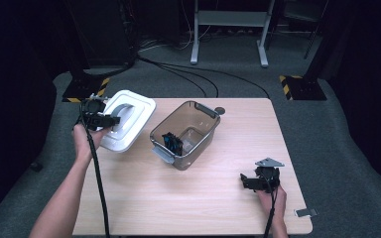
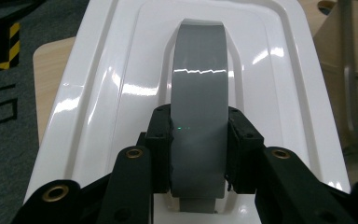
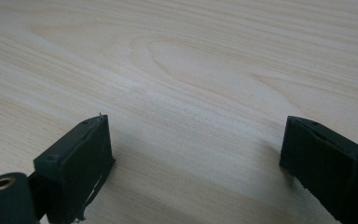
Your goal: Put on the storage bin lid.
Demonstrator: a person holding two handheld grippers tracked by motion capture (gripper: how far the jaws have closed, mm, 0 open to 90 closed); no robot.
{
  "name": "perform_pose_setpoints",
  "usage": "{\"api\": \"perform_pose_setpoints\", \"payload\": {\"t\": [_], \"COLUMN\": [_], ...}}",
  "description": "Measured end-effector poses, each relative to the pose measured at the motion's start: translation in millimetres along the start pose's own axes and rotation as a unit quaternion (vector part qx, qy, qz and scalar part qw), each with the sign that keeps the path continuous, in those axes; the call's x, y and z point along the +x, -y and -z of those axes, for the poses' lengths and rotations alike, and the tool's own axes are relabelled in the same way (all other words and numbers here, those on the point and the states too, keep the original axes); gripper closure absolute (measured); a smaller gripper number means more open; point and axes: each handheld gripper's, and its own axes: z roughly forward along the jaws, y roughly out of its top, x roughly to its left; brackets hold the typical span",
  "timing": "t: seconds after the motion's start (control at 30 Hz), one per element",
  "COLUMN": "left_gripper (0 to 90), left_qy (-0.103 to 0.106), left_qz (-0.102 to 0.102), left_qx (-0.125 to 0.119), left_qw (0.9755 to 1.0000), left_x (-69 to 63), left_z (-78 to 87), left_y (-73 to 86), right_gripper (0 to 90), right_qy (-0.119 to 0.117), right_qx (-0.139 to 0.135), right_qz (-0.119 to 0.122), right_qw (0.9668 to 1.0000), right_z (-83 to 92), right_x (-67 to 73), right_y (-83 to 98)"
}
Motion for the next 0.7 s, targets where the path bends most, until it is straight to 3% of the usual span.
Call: {"api": "perform_pose_setpoints", "payload": {"t": [0.27, 0.7], "left_gripper": [66.8, 66.7], "left_qy": [0.017, 0.039], "left_qz": [-0.020, -0.047], "left_qx": [-0.008, -0.008], "left_qw": [0.9996, 0.9981], "left_x": [-18.1, -47.5], "left_z": [17.4, 26.7], "left_y": [-21.3, -48.0], "right_gripper": [8.0, 8.0], "right_qy": [0.000, 0.000], "right_qx": [0.000, 0.000], "right_qz": [0.000, 0.001], "right_qw": [1.0000, 1.0000], "right_z": [0.0, 0.0], "right_x": [0.0, -0.2], "right_y": [0.0, 0.1]}}
